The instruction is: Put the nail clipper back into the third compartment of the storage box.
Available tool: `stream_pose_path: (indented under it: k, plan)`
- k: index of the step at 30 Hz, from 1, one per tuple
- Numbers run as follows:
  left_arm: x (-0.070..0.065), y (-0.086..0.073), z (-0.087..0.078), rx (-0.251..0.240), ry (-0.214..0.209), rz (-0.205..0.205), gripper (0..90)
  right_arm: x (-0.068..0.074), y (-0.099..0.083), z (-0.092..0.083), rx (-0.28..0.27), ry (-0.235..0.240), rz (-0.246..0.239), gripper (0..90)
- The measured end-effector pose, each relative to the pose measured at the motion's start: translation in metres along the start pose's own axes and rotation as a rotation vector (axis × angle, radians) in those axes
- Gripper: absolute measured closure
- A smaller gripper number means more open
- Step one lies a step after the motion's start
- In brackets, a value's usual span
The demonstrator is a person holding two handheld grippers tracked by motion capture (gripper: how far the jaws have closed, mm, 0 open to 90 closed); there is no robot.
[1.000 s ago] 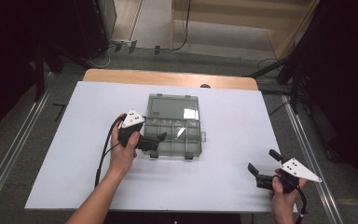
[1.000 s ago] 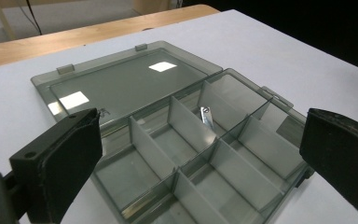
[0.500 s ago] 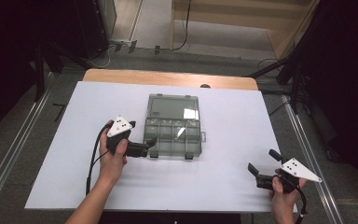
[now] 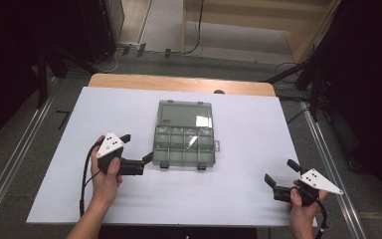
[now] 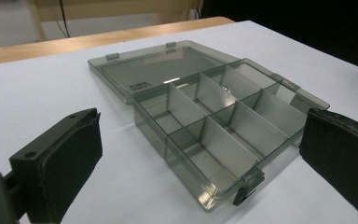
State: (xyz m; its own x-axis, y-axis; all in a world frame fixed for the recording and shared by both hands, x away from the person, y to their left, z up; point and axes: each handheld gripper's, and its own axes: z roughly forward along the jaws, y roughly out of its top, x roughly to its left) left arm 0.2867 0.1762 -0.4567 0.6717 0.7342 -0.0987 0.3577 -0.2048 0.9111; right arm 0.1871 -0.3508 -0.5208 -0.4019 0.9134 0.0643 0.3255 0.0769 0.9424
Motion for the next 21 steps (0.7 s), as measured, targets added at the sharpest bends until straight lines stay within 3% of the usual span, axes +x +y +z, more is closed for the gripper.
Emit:
stream_pose_path:
  k: [21]
  plan:
    - [0.022, -0.032, -0.044, -0.053, 0.082, -0.020, 0.0, 0.000, 0.000, 0.000, 0.001, -0.008, 0.003, 0.0]
